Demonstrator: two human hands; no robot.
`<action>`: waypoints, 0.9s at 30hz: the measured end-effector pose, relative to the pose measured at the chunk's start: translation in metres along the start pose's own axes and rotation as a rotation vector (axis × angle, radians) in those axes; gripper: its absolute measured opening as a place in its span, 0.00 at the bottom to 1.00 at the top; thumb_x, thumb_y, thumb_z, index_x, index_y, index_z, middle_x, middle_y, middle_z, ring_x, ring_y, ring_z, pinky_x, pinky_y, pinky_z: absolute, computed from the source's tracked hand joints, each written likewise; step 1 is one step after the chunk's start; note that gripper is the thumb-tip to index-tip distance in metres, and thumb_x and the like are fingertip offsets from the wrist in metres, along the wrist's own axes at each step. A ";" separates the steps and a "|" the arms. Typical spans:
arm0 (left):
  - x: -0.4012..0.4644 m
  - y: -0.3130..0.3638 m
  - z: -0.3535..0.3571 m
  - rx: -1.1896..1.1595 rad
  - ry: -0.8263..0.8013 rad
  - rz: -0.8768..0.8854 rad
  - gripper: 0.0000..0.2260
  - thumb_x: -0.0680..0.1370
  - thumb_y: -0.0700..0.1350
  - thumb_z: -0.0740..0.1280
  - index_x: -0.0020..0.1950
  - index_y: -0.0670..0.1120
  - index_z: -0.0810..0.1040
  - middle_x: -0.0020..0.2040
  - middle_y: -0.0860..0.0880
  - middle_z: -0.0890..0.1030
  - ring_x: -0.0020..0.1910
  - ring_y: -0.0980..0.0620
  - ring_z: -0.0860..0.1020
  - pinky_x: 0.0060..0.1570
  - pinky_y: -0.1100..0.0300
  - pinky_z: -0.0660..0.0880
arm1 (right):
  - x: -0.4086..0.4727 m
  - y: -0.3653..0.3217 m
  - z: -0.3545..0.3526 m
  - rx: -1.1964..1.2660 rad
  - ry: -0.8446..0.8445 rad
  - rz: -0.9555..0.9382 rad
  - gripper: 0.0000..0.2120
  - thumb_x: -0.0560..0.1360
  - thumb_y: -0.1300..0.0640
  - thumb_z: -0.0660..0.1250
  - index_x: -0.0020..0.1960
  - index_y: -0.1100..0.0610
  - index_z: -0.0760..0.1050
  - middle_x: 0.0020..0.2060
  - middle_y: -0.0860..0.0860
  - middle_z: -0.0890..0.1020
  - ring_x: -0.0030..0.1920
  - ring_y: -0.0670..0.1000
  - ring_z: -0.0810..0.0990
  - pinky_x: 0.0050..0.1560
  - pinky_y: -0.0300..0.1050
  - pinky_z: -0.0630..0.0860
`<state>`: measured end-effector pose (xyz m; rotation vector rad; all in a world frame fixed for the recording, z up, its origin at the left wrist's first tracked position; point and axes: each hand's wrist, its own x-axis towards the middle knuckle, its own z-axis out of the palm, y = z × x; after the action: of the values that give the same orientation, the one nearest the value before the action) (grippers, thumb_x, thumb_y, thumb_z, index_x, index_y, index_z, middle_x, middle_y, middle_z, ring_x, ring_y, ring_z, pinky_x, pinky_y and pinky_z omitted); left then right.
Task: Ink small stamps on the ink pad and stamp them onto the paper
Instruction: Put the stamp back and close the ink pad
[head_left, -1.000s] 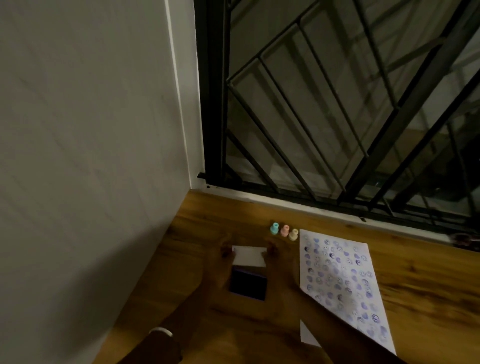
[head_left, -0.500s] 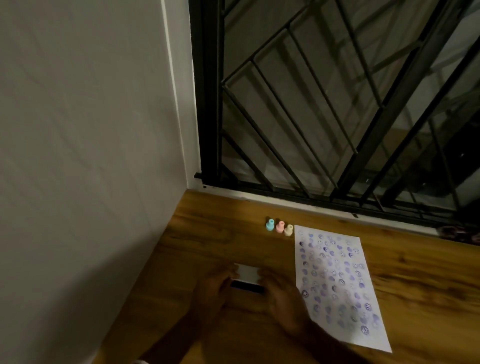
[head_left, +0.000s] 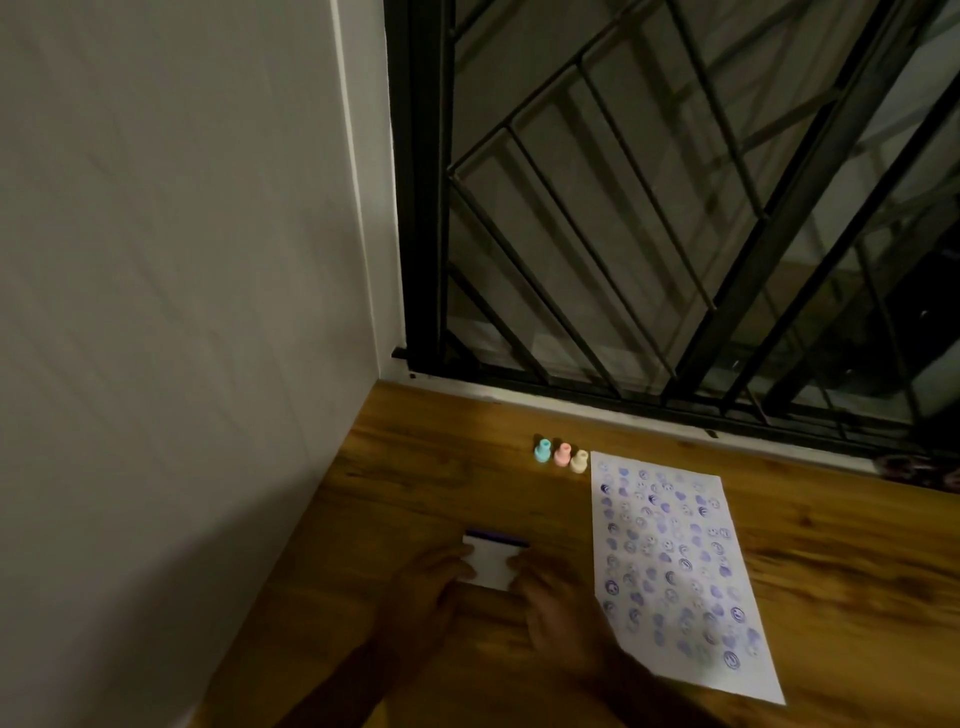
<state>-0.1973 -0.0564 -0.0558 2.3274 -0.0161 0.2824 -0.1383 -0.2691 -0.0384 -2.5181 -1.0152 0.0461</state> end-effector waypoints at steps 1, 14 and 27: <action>0.001 0.001 0.000 0.007 0.006 -0.005 0.13 0.75 0.39 0.65 0.56 0.53 0.80 0.67 0.60 0.72 0.66 0.59 0.70 0.64 0.59 0.71 | 0.000 0.000 0.001 0.010 0.026 0.010 0.14 0.75 0.50 0.58 0.58 0.49 0.75 0.66 0.47 0.74 0.67 0.50 0.68 0.64 0.55 0.72; 0.032 -0.002 -0.009 0.020 -0.222 -0.013 0.29 0.73 0.57 0.69 0.72 0.50 0.67 0.74 0.55 0.62 0.73 0.56 0.61 0.72 0.64 0.57 | 0.012 0.020 0.026 0.068 -0.075 0.209 0.25 0.72 0.35 0.58 0.68 0.40 0.62 0.74 0.48 0.62 0.71 0.51 0.61 0.69 0.47 0.60; 0.033 0.005 -0.006 0.126 -0.183 0.018 0.27 0.76 0.56 0.66 0.73 0.49 0.66 0.75 0.50 0.64 0.73 0.53 0.62 0.69 0.63 0.56 | 0.026 0.027 0.013 0.080 -0.093 0.145 0.27 0.75 0.52 0.67 0.71 0.43 0.61 0.71 0.49 0.67 0.70 0.52 0.64 0.69 0.45 0.63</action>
<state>-0.1670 -0.0536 -0.0415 2.4722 -0.1125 0.0798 -0.1037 -0.2644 -0.0575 -2.5317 -0.8467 0.2436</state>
